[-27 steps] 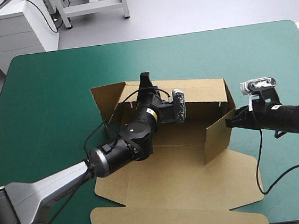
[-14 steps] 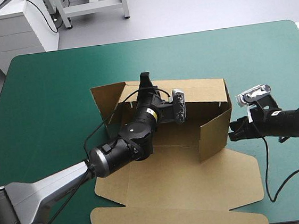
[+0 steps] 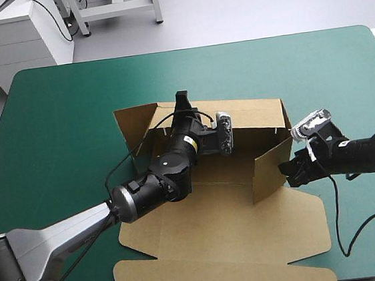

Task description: Fold the box

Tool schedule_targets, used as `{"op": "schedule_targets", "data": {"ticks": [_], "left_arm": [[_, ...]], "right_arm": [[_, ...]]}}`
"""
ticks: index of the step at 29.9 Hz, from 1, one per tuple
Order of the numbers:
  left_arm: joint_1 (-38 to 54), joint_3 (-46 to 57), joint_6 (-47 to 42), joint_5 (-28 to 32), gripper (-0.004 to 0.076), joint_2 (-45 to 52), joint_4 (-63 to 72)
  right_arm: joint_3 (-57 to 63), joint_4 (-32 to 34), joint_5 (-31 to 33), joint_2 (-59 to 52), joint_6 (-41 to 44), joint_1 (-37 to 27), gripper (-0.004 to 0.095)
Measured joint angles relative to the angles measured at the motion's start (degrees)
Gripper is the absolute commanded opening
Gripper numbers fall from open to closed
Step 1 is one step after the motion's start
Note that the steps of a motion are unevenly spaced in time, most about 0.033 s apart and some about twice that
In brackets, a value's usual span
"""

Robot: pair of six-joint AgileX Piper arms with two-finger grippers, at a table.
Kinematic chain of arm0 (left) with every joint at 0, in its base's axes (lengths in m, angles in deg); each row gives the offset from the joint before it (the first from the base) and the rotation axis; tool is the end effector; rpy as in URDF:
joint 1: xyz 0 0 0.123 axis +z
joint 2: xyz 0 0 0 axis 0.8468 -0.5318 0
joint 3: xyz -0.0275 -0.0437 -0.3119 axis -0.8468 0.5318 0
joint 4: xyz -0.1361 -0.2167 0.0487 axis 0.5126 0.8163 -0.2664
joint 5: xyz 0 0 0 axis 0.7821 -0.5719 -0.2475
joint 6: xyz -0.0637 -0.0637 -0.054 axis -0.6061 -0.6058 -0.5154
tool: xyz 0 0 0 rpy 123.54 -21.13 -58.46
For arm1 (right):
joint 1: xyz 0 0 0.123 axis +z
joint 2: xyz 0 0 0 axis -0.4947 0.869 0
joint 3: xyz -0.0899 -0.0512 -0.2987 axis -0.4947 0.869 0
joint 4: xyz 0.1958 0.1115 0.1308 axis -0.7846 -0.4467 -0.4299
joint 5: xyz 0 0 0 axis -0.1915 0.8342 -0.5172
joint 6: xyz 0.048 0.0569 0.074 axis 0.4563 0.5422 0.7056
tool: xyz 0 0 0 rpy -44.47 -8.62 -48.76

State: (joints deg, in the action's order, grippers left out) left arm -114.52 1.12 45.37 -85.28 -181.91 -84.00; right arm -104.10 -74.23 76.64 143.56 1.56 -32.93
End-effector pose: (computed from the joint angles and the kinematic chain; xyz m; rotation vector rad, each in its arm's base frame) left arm 0.2625 -0.2906 0.3229 1.6150 1.3727 0.6933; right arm 0.2138 0.0397 0.3051 -0.6762 2.3531 0.4421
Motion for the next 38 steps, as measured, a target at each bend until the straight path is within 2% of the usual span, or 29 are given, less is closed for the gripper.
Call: {"op": "schedule_targets", "data": {"ticks": [6, 13, 19, 21, 24, 25, 26, 27, 31, 38], "left_arm": [[0.0, 0.0, -0.5, 0.1, -0.0008, 0.0, 0.0], [0.0, 0.0, -0.5, 0.2, -0.0008, -0.1, -0.1], [0.0, 0.0, -0.5, 0.3, -0.0008, 0.0, -0.1], [0.0, 0.0, -0.5, 0.5, -0.0008, 0.0, -0.1], [0.0, 0.0, -0.5, 0.8, -0.0008, 0.0, -0.1], [0.0, 0.0, -0.5, 0.9, -0.0008, 0.0, -0.1], [0.0, 0.0, -0.5, 1.1, -0.0008, 0.0, -0.1], [0.0, 0.0, -0.5, 1.2, -0.0008, 0.0, -0.1], [-0.3, 0.0, -0.7, 1.9, -0.0008, 0.0, 0.2], [-0.5, 0.0, -1.2, 2.2, -0.0001, 0.0, 0.3]], "right_arm": [[0.0, -5.8, -3.6, 0.1, -2.9, 0.1, 0.0555], [-0.1, -12.7, -4.7, 4.6, -6.7, 0.1, 0.0554], [-0.1, -15.4, -11.1, 8.1, -6.8, 0.2, 0.0536], [-0.1, -16.6, -13.2, 8.9, -6.8, 0.2, 0.0475], [-0.1, -18.9, -14.9, 9.8, -8.3, 0.2, 0.0246], [-0.1, -19.5, -15.0, 10.0, -8.8, 0.2, 0.0113], [-0.1, -20.3, -14.9, 10.2, -9.6, 0.2, 0.0025], [-0.2, -20.6, -15.3, 10.3, -10.2, 0.2, -0.0012], [-0.4, -21.2, -17.3, 10.5, -14.1, 0.2, 0.0002], [-0.5, -21.8, -18.2, 10.7, -15.8, 0.2, 0.0002]]}}
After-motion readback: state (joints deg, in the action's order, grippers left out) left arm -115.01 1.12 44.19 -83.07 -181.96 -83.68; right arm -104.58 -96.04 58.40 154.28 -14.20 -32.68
